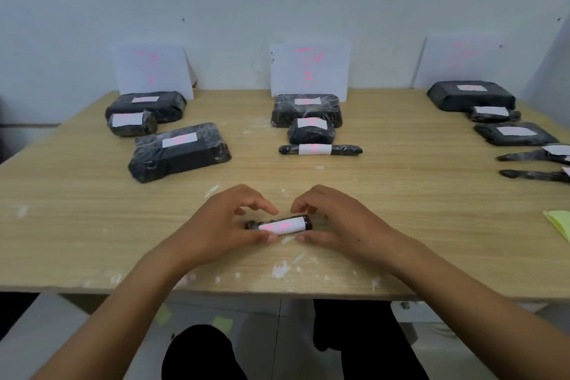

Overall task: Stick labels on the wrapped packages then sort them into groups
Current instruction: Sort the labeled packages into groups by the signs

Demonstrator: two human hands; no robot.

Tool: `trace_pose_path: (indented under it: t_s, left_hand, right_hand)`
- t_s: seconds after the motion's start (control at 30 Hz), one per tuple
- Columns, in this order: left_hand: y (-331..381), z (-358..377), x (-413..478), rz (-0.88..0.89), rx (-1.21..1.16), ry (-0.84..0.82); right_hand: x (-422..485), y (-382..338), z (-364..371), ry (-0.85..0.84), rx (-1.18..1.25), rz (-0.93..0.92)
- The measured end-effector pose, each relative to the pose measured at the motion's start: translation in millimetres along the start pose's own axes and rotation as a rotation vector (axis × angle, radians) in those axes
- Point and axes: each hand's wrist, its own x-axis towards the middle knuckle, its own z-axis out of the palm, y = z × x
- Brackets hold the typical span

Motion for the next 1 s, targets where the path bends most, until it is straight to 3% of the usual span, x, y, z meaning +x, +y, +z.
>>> trace_pose_path:
  t_s: [0.47, 0.7, 1.0]
  left_hand:
    - [-29, 7, -3, -0.016, 0.106, 0.04]
    - [-33, 12, -8, 0.008, -0.051, 0.167]
    - [-47, -4, -11, 0.013, 0.017, 0.275]
  right_hand:
    - [14, 3, 6, 0.067, -0.001, 0.079]
    - [14, 7, 8, 0.08, 0.006, 0.035]
    - [49, -8, 18, 0.034, 0.011, 0.005]
